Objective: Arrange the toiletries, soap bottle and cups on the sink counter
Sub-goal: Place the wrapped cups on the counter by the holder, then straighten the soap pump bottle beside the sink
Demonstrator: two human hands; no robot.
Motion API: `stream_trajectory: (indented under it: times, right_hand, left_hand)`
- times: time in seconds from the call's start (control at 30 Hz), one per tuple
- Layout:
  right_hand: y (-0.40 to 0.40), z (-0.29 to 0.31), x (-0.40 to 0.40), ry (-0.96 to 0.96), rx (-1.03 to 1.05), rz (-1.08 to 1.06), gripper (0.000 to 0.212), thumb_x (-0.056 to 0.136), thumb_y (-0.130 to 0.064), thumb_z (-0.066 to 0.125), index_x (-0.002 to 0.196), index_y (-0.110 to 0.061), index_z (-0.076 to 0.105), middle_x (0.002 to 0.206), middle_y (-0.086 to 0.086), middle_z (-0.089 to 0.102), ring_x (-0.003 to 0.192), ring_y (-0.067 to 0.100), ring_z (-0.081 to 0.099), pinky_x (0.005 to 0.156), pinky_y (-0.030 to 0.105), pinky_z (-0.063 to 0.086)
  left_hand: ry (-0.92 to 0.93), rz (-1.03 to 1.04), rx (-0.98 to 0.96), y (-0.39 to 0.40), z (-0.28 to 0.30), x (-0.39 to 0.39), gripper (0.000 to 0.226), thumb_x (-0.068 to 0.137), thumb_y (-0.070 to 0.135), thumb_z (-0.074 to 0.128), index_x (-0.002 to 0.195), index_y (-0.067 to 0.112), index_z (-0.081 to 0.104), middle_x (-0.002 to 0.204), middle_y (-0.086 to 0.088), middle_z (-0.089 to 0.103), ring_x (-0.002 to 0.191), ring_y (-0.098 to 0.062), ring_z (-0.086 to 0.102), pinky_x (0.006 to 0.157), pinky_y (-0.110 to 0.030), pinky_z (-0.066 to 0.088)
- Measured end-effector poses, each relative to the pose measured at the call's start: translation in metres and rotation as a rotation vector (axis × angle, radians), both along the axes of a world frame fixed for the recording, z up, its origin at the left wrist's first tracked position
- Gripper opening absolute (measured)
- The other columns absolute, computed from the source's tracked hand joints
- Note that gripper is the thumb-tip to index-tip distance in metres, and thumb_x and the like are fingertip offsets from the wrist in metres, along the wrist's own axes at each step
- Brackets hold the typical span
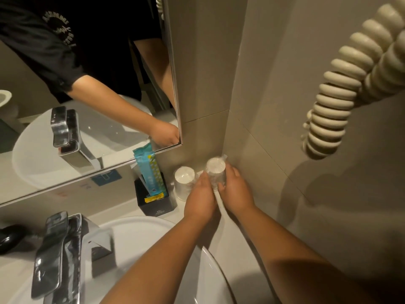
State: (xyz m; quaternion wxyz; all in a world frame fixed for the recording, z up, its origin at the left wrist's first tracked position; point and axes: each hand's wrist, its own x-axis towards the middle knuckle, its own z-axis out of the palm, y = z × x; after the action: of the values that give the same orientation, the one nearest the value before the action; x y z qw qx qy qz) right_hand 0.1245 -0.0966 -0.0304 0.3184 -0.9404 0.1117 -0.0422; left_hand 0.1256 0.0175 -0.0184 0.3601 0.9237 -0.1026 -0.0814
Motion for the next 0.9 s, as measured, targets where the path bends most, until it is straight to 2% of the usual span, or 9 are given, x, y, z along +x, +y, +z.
stream_trajectory:
  times: [0.13,0.23,0.3,0.4,0.57,0.67,0.77,0.83,0.9]
  right_hand:
    - [-0.005,0.013,-0.02,0.02,-0.157,0.073,0.056,0.093,-0.024,0.049,0.145,-0.012,0.033,0.144,0.01,0.046,0.129,0.028,0.045,0.105,0.034,0.037]
    - [-0.009,0.025,-0.038,0.042,-0.267,0.145,0.052,0.093,-0.025,0.047,0.143,-0.014,0.038,0.148,0.006,0.041,0.133,0.024,0.039,0.106,0.031,0.035]
    - [-0.011,0.036,-0.05,0.04,-0.333,0.19,0.05,0.093,-0.028,0.046,0.141,-0.017,0.04,0.149,0.003,0.04,0.136,0.021,0.035,0.107,0.03,0.033]
    - [-0.01,0.054,-0.068,0.017,-0.429,0.261,0.048,0.092,-0.034,0.047,0.137,-0.017,0.046,0.146,0.006,0.045,0.134,0.023,0.039,0.11,0.033,0.032]
    - [0.008,0.073,-0.102,0.023,-0.473,0.338,0.047,0.091,-0.036,0.05,0.132,-0.013,0.053,0.143,0.012,0.048,0.134,0.03,0.041,0.113,0.038,0.029]
    - [0.024,0.076,-0.121,0.015,-0.485,0.383,0.048,0.093,-0.038,0.048,0.135,-0.015,0.05,0.147,0.009,0.044,0.138,0.028,0.036,0.115,0.037,0.024]
    - [0.042,0.078,-0.136,0.03,-0.476,0.427,0.05,0.094,-0.038,0.045,0.139,-0.016,0.046,0.15,0.008,0.04,0.141,0.027,0.031,0.117,0.036,0.02]
    - [0.057,0.079,-0.145,0.029,-0.482,0.461,0.05,0.093,-0.038,0.042,0.135,-0.013,0.052,0.145,0.012,0.047,0.138,0.031,0.038,0.116,0.039,0.024]
    - [0.074,0.075,-0.153,-0.001,-0.476,0.501,0.051,0.087,-0.038,0.042,0.123,-0.009,0.061,0.131,0.017,0.059,0.125,0.037,0.052,0.109,0.044,0.036]
  left_hand:
    - [-0.015,-0.059,0.075,0.002,0.002,-0.005,0.047,0.094,0.01,0.044,0.14,0.006,0.034,0.142,-0.015,0.045,0.125,-0.029,0.047,0.1,-0.035,0.04]
    - [-0.079,-0.143,0.192,0.008,0.014,-0.015,0.042,0.091,0.011,0.043,0.133,0.011,0.042,0.132,-0.01,0.052,0.118,-0.025,0.051,0.092,-0.034,0.042]
    - [-0.162,-0.211,0.336,0.014,0.023,-0.027,0.039,0.092,0.015,0.043,0.131,0.01,0.043,0.132,-0.01,0.05,0.12,-0.025,0.046,0.095,-0.034,0.04]
    - [-0.288,-0.245,0.495,0.03,0.037,-0.051,0.035,0.093,0.025,0.043,0.124,0.01,0.047,0.132,-0.011,0.05,0.124,-0.027,0.043,0.104,-0.033,0.032]
    - [-0.317,-0.222,0.644,0.069,0.053,-0.096,0.052,0.095,0.041,0.035,0.134,0.008,0.043,0.137,-0.013,0.049,0.13,-0.03,0.039,0.112,-0.041,0.026]
    - [-0.298,-0.198,0.67,0.096,0.057,-0.122,0.055,0.094,0.041,0.034,0.134,0.006,0.046,0.137,-0.015,0.05,0.131,-0.032,0.04,0.113,-0.042,0.027]
    - [-0.244,-0.181,0.674,0.121,0.058,-0.146,0.056,0.096,0.04,0.031,0.14,0.006,0.038,0.145,-0.014,0.043,0.136,-0.031,0.033,0.116,-0.041,0.02]
    - [-0.206,-0.163,0.67,0.137,0.058,-0.163,0.058,0.097,0.041,0.029,0.145,0.008,0.03,0.151,-0.013,0.033,0.141,-0.03,0.024,0.119,-0.041,0.014]
    - [-0.182,-0.135,0.667,0.154,0.059,-0.179,0.06,0.098,0.043,0.029,0.147,0.009,0.025,0.155,-0.012,0.027,0.144,-0.028,0.019,0.119,-0.04,0.013]
